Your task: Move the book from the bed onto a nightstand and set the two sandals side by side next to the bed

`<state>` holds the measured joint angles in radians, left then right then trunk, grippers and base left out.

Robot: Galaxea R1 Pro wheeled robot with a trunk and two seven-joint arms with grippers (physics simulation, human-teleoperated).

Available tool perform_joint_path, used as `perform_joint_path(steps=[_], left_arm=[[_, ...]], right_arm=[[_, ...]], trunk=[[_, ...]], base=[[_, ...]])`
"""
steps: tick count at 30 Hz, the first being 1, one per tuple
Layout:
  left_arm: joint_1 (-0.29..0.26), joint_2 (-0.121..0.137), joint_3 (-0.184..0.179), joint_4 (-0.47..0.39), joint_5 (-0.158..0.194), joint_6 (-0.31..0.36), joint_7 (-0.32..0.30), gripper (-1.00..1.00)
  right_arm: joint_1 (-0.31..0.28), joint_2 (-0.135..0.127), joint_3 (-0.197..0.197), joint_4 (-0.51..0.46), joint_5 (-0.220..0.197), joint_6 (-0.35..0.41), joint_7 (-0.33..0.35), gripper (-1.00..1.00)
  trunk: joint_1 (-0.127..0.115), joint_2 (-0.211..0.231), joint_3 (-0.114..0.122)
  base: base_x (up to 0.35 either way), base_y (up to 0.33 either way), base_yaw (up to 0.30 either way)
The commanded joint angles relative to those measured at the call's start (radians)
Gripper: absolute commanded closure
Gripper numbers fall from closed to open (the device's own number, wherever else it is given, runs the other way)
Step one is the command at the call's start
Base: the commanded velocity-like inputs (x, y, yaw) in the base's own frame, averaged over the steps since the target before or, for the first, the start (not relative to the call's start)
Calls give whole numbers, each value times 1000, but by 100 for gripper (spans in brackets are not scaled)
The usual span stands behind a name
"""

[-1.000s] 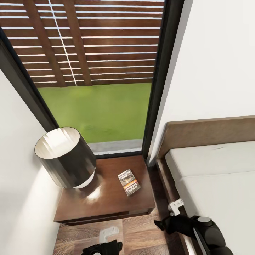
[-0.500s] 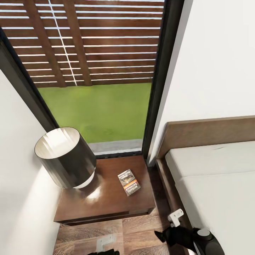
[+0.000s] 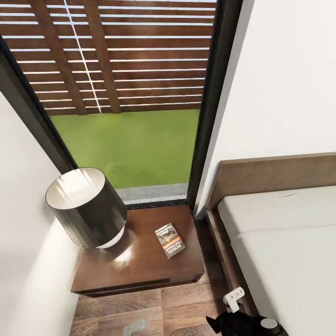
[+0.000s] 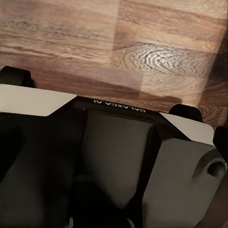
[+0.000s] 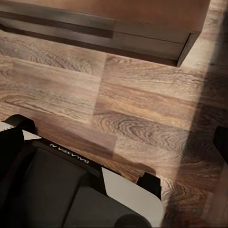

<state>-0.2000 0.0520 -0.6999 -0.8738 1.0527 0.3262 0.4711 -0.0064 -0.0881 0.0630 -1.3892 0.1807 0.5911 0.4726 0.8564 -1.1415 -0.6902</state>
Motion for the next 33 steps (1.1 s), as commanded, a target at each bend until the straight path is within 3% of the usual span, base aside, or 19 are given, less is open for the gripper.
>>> perform_joint_path(steps=[1, 19, 33], left_arm=[[-1, 1, -4, -2, 7, 0, 8, -100], [-1, 2, -5, 109, 1, -25, -33, -100], [-1, 1, -6, 226, -4, -29, -89, -100]], right_arm=[[0, 0, 0, -1, 11, 3, 7, -100], [7, 2, 2, 85, 14, -80, -12, -100], [8, 2, 2, 173, 12, -166, -73, -100]], trunk=[[0, -1, -1], [0, -1, -1], [0, -1, -1]], base=[[0, 0, 0], [0, 0, 0], [0, 0, 0]])
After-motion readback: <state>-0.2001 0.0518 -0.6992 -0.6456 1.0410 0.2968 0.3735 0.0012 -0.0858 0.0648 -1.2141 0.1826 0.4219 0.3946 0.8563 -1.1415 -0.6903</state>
